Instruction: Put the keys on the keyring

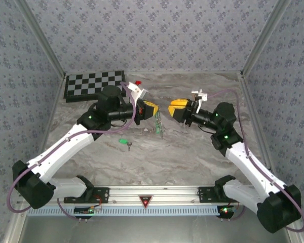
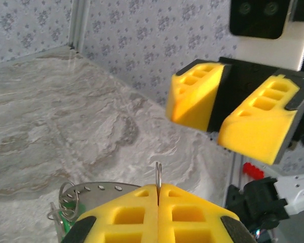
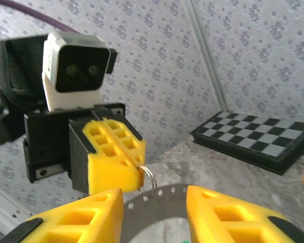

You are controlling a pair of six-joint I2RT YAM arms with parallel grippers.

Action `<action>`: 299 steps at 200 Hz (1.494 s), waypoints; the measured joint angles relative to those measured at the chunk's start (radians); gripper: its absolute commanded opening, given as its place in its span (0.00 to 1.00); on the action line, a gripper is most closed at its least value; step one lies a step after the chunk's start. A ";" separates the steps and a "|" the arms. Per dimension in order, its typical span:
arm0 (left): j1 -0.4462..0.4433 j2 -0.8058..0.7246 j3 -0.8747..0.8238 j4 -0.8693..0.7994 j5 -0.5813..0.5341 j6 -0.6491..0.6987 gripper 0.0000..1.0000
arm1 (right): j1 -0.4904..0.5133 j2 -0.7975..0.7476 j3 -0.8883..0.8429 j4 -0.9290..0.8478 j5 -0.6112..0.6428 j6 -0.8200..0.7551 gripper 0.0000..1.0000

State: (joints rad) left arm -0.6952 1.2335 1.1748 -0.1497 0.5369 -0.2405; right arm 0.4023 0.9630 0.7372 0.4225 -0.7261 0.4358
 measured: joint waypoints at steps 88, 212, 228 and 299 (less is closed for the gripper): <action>-0.026 0.082 0.187 -0.418 -0.158 0.282 0.00 | 0.096 0.010 0.076 -0.369 0.134 -0.302 0.42; -0.045 0.113 0.220 -0.586 -0.103 0.421 0.00 | 0.100 0.188 0.143 -0.373 -0.097 -0.351 0.33; -0.045 0.113 0.220 -0.586 -0.098 0.424 0.00 | 0.109 0.210 0.158 -0.374 -0.116 -0.357 0.33; -0.045 0.111 0.220 -0.587 -0.084 0.424 0.00 | 0.126 0.245 0.183 -0.371 -0.140 -0.376 0.29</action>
State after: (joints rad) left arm -0.7403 1.3445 1.3945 -0.7364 0.4534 0.1833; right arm 0.5278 1.2076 0.9199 0.0517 -0.8665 0.0597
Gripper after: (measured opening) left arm 0.060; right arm 0.292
